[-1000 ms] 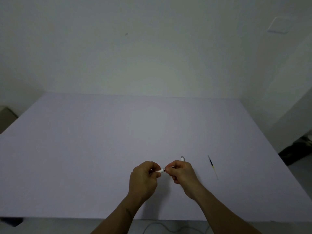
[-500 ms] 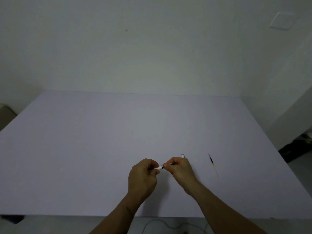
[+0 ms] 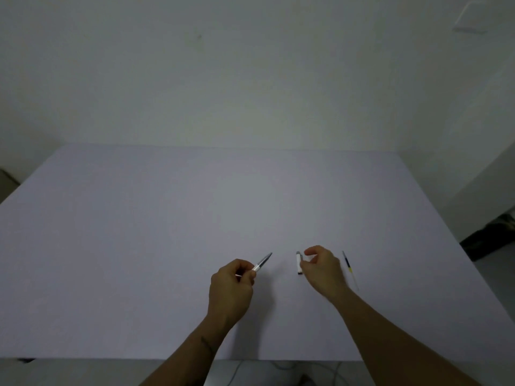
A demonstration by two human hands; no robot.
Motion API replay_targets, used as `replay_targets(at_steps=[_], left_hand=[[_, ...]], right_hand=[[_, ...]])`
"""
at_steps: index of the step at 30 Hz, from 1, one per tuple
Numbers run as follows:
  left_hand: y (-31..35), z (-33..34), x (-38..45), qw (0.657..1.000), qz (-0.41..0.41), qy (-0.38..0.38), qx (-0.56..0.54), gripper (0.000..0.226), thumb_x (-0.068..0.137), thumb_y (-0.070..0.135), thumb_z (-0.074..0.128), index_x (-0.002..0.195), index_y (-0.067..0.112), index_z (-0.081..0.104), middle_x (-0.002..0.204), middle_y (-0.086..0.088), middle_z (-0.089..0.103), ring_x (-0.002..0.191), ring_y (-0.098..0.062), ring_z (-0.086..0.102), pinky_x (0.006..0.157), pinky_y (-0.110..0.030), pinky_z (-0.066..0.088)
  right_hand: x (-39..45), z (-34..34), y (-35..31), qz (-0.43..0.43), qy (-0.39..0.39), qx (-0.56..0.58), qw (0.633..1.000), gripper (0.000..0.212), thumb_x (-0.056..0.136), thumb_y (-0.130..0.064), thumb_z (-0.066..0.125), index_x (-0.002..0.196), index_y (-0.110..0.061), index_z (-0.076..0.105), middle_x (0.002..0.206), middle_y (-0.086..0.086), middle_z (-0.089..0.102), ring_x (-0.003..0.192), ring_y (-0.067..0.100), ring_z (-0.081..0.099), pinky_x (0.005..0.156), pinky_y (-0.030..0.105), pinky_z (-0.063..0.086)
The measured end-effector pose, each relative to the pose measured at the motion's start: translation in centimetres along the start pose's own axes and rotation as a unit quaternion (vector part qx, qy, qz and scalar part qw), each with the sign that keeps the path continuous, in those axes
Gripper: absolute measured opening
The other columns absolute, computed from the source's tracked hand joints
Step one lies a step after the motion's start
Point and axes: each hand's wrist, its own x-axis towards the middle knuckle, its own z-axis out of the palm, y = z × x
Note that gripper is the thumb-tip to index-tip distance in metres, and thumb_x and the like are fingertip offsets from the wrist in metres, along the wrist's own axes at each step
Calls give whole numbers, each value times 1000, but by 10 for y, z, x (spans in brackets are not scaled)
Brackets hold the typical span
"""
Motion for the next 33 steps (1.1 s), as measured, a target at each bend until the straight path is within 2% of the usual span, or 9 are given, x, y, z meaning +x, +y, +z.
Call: replay_targets(at_steps=[4, 9, 11, 17, 21, 23, 25, 29, 33], left_hand=[[-1, 9, 5, 1000, -2, -6, 15, 13, 90, 17, 62, 82, 24, 70, 69, 3, 69, 62, -14, 63, 57, -29, 54], [-1, 18, 7, 999, -13, -7, 32, 11, 89, 19, 62, 82, 24, 70, 70, 4, 69, 64, -16, 64, 59, -30, 54], [0, 21, 8, 999, -19, -9, 34, 10, 89, 19, 63, 83, 24, 70, 71, 5, 69, 65, -15, 64, 59, -27, 54], [3, 27, 10, 999, -24, -5, 41, 8, 89, 18, 63, 84, 22, 70, 71, 5, 68, 64, -12, 62, 58, -20, 46], [3, 30, 10, 999, -23, -2, 41, 9, 88, 19, 63, 83, 23, 69, 70, 6, 68, 63, -13, 62, 57, -22, 47], [2, 30, 10, 999, -24, -1, 38, 10, 88, 20, 63, 82, 25, 68, 70, 6, 68, 64, -13, 63, 57, -24, 51], [2, 30, 10, 999, -26, 5, 34, 12, 89, 21, 63, 81, 28, 67, 70, 6, 68, 65, -14, 64, 61, -30, 56], [-1, 27, 9, 999, -21, 14, 23, 15, 88, 22, 62, 78, 32, 66, 69, 4, 68, 64, -15, 63, 61, -35, 57], [1, 25, 6, 1000, -1, 14, 22, 18, 88, 21, 63, 76, 34, 64, 68, 5, 68, 62, -13, 63, 58, -31, 57]], right_hand=[[21, 2, 18, 12, -36, -91, 995, 34, 85, -30, 67, 114, -13, 63, 101, 10, 68, 84, 25, 64, 70, 27, 48], [33, 18, 16, 13, -22, -124, 992, 32, 86, -43, 63, 93, -11, 61, 93, 11, 69, 76, 28, 60, 69, 32, 49], [35, 23, 13, 14, -31, -147, 988, 33, 84, -41, 64, 97, -10, 58, 96, 12, 68, 81, 31, 62, 67, 31, 47], [41, 25, 6, 0, -61, -181, 982, 29, 81, -24, 62, 105, -13, 50, 100, 10, 62, 72, 24, 48, 63, 28, 37], [37, 22, 2, -23, -56, -72, 996, 35, 82, -15, 55, 117, -20, 57, 98, 9, 66, 74, 24, 57, 64, 28, 45], [32, 18, -6, -40, -43, 25, 998, 34, 84, -11, 55, 115, -23, 62, 83, 2, 69, 66, 17, 62, 54, 23, 50], [26, 12, -16, -55, -32, 109, 992, 28, 87, -9, 58, 107, -27, 64, 72, -6, 71, 60, 8, 64, 45, 13, 45], [13, -1, -37, -72, -30, 218, 973, 27, 88, -7, 60, 101, -30, 63, 75, -4, 77, 71, 15, 71, 58, 27, 56], [0, -3, -47, -71, -42, 257, 963, 23, 88, -7, 60, 100, -26, 61, 78, -1, 78, 70, 10, 72, 63, 24, 53]])
